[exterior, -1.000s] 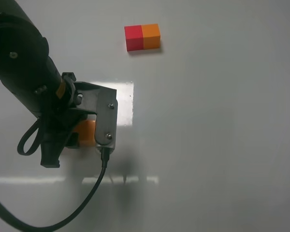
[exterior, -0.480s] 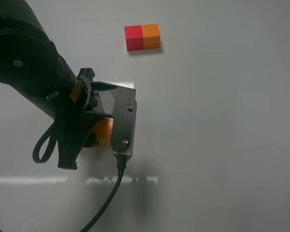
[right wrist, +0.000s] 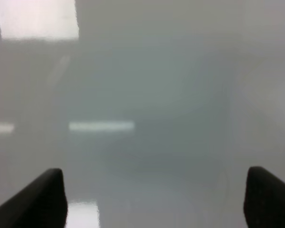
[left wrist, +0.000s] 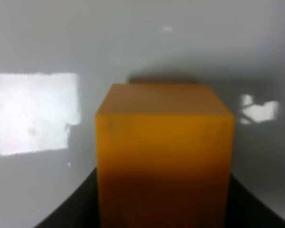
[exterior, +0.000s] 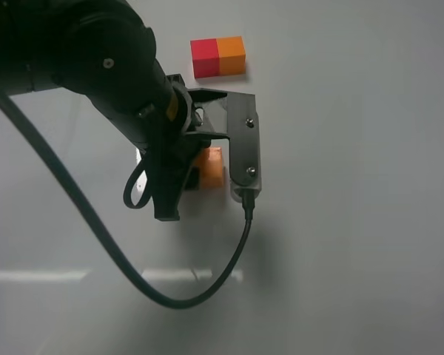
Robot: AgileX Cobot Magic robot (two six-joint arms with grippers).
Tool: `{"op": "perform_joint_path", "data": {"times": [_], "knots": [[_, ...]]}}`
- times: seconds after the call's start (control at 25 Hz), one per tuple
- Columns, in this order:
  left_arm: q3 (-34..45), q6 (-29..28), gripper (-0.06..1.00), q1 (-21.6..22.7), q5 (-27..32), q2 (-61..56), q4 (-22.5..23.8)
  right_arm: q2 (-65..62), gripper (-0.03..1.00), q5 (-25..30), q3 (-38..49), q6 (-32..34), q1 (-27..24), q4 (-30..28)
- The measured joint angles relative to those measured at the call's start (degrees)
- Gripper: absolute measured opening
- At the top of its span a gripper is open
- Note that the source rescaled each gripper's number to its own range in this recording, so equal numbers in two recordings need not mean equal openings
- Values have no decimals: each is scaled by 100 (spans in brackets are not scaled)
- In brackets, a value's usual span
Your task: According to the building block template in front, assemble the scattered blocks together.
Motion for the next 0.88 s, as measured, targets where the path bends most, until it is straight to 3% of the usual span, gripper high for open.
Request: {"op": "perform_joint_path", "data": {"times": [0.28, 0.88], "knots": [[-626, 73, 0, -99, -298, 549, -172, 0, 72, 0, 0, 0, 0, 0], [-672, 80, 0, -145, -256, 609, -154, 0, 72, 0, 0, 0, 0, 0]]}}
